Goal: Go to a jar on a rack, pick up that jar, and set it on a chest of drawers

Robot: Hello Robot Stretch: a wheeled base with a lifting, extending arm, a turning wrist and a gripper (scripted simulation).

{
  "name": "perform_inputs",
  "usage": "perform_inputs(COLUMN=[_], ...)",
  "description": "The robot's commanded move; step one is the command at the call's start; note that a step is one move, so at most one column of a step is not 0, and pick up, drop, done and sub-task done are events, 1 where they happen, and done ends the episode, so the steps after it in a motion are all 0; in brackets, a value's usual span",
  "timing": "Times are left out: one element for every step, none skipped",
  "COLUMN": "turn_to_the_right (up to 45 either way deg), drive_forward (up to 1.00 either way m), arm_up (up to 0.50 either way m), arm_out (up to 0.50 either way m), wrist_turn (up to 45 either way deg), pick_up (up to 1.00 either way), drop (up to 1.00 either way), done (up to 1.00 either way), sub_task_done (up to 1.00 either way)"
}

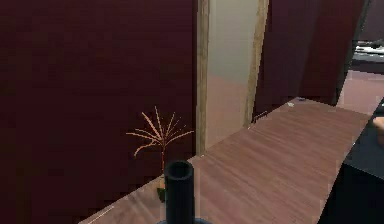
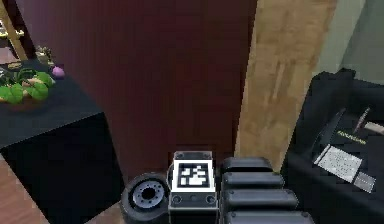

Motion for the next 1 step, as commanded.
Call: perform_inputs(turn_to_the_right=[6.0], drive_forward=[0.0], arm_up=[0.0], arm_out=[0.0], wrist_turn=[0.0], pick_up=[0.0], drop=[0.0], done=[0.0], sub_task_done=[0.0])
